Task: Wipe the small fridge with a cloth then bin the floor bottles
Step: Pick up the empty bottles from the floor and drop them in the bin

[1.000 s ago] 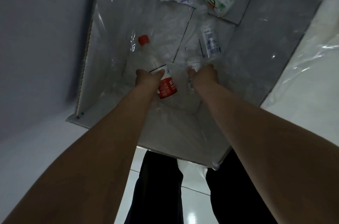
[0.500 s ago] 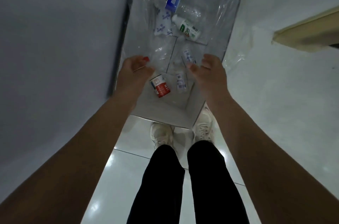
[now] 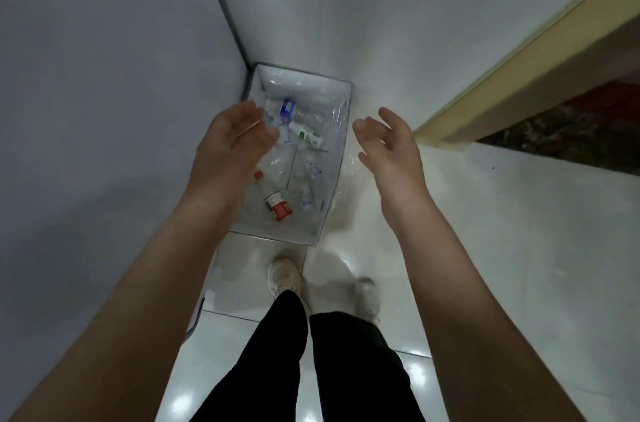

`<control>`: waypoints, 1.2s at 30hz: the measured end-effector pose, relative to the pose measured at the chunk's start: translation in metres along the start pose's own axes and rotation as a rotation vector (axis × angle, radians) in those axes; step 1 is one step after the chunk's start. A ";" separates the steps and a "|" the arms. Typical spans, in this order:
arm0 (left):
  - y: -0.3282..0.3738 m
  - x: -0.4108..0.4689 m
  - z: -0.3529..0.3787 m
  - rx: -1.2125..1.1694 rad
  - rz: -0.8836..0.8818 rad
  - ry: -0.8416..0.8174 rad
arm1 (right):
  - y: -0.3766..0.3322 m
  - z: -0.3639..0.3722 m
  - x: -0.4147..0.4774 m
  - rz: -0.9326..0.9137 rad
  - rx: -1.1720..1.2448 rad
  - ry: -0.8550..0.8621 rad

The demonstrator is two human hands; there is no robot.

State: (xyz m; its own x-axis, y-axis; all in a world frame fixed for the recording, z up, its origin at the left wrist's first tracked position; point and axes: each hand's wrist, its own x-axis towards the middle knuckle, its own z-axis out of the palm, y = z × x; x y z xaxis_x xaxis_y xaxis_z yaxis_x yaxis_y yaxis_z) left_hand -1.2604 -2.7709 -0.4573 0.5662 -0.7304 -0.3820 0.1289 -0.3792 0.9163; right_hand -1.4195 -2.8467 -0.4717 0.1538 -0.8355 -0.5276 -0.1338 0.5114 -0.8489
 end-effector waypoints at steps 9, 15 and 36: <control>0.067 -0.135 -0.003 -0.076 0.171 -0.030 | -0.068 -0.071 -0.102 -0.156 -0.066 -0.170; 0.090 -0.232 0.003 -0.180 0.231 0.052 | -0.092 -0.106 -0.184 -0.248 -0.115 -0.230; 0.108 -0.565 -0.153 -0.248 0.508 0.399 | -0.100 -0.068 -0.510 -0.567 -0.125 -0.530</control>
State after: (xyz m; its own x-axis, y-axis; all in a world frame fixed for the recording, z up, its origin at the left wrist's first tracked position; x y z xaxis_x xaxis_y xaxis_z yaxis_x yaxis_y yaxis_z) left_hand -1.4416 -2.3125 -0.1244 0.8558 -0.5002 0.1321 -0.0764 0.1303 0.9885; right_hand -1.5513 -2.4852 -0.1157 0.6738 -0.7388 0.0127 0.0003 -0.0170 -0.9999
